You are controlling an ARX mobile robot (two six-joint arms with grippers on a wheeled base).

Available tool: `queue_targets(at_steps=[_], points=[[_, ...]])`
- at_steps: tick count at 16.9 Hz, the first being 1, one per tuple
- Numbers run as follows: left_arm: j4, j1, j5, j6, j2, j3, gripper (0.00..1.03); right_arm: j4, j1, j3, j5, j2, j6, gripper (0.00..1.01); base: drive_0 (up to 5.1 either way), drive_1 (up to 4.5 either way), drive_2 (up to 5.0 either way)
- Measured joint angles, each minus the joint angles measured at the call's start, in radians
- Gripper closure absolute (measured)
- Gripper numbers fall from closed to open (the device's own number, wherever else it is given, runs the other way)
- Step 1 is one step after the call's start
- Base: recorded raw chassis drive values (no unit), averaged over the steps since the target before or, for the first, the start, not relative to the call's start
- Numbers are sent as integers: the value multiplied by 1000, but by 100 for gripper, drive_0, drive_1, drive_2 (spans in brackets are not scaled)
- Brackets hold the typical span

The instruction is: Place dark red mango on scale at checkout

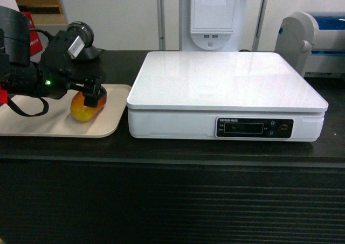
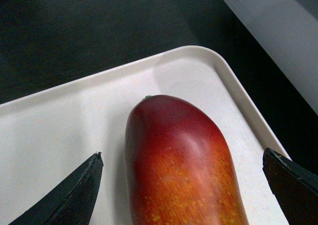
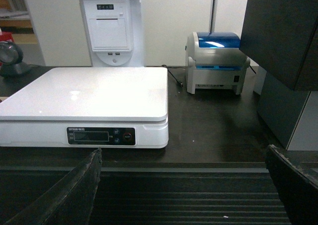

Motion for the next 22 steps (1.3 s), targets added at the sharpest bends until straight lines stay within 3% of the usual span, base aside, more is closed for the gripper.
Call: queue_targets(at_steps=[4,8,12,14,18,22], points=[[-52,15,-9,13,81,85,5,0,0,0,0,0,0,3,0,0,0],[-69,19,21,-2,105,122,5,0,0,0,0,0,0,3,0,0,0],[-66,19,45,-9,106,121,31,0,0,0,0,0,0,3,0,0,0],[-60,19,54,-9,106,116,35,0,0,0,0,0,0,3,0,0,0],[-10,29,68,-8,63,36,35,0,0,0,0,0,0,3,0,0,0],[104,23,71,4,-153,-164,35,0,0,0,0,0,0,3,0,0,0]])
